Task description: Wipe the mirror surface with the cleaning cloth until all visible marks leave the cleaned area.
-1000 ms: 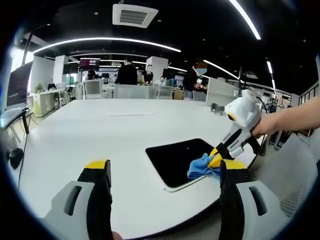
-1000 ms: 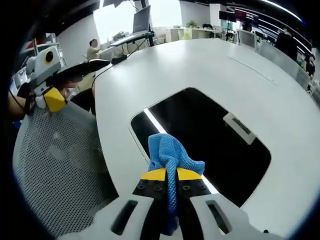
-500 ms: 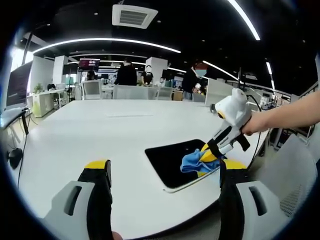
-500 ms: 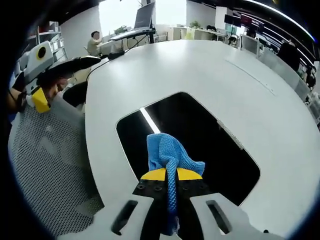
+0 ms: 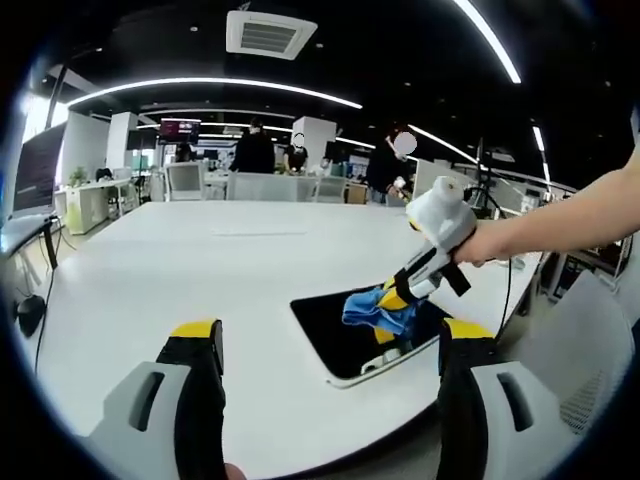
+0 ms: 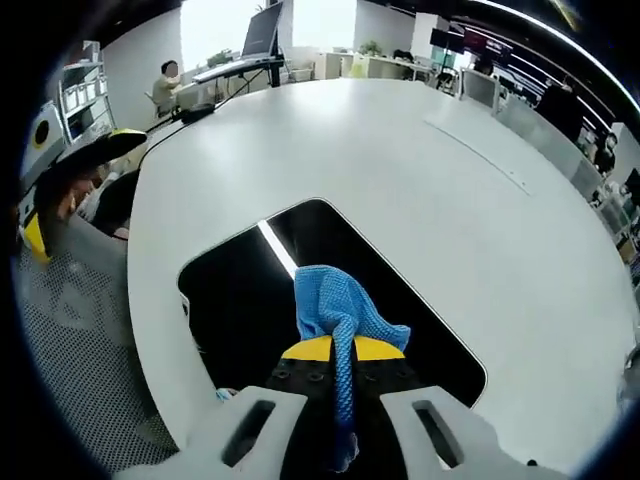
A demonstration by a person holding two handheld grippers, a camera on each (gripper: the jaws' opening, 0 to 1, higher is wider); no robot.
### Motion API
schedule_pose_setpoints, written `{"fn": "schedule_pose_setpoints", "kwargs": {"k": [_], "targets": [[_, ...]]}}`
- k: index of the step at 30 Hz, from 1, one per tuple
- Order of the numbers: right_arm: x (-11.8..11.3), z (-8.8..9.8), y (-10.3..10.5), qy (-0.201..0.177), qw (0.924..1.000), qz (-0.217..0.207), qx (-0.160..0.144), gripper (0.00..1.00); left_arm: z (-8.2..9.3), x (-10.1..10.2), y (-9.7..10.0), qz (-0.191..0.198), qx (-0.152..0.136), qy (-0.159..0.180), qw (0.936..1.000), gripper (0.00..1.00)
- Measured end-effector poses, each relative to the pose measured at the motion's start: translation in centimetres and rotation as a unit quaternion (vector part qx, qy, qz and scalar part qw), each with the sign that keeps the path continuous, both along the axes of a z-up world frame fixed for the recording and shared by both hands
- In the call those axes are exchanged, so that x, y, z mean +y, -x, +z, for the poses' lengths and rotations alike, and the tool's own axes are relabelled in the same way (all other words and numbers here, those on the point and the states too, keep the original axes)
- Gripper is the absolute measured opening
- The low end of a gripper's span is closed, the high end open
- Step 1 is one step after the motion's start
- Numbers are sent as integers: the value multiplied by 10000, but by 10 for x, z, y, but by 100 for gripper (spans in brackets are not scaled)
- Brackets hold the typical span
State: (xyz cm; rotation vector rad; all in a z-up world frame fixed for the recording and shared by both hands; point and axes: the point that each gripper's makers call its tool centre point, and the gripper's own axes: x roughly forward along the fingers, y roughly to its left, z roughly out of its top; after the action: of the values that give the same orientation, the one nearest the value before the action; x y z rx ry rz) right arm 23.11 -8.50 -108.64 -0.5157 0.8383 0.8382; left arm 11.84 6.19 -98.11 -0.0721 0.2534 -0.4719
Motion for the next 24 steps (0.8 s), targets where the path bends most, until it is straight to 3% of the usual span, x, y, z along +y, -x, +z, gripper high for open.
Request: {"fn": "schedule_pose_setpoints", "kwargs": {"k": [24], "targets": [[2,0,-37,219,9993,-179,-233,0,2,1,-1,27,-73,67,9999,87]]}}
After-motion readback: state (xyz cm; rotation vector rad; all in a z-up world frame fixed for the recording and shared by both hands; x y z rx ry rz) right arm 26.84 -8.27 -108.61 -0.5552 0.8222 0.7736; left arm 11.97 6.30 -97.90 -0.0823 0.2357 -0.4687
